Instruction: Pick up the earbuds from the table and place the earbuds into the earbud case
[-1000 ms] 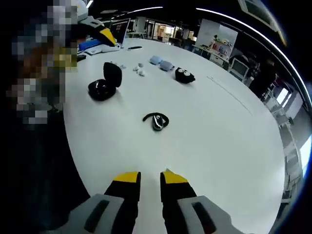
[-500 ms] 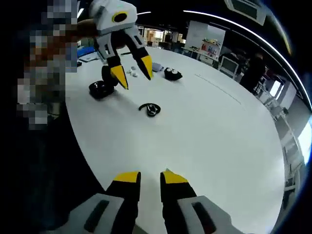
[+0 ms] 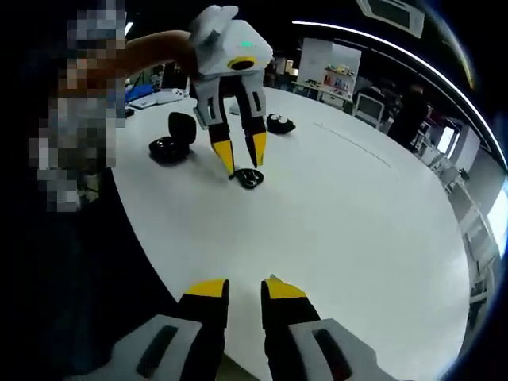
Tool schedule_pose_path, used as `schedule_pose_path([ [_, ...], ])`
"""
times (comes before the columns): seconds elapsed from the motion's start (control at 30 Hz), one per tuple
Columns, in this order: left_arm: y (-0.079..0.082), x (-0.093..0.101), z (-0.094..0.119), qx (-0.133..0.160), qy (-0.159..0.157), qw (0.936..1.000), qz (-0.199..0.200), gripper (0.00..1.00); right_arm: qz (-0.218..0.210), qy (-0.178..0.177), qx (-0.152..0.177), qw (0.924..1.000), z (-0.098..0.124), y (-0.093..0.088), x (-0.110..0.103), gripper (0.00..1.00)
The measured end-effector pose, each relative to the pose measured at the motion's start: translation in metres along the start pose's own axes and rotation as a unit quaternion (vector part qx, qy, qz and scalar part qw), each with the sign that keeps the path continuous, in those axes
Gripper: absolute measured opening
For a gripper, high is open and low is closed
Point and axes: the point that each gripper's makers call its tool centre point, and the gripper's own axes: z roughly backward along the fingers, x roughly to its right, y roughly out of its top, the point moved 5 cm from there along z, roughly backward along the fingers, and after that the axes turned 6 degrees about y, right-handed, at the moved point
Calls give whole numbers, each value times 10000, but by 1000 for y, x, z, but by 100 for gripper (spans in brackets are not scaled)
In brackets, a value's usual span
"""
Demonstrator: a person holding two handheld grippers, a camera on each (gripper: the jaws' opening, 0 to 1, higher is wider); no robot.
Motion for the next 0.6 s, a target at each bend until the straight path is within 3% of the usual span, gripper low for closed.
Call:
schedule_pose_path([
  [0.6,-1,-6,-16,-250,-285,9992,-91,16,-179,25,192,9997,1,-8,-7,17],
])
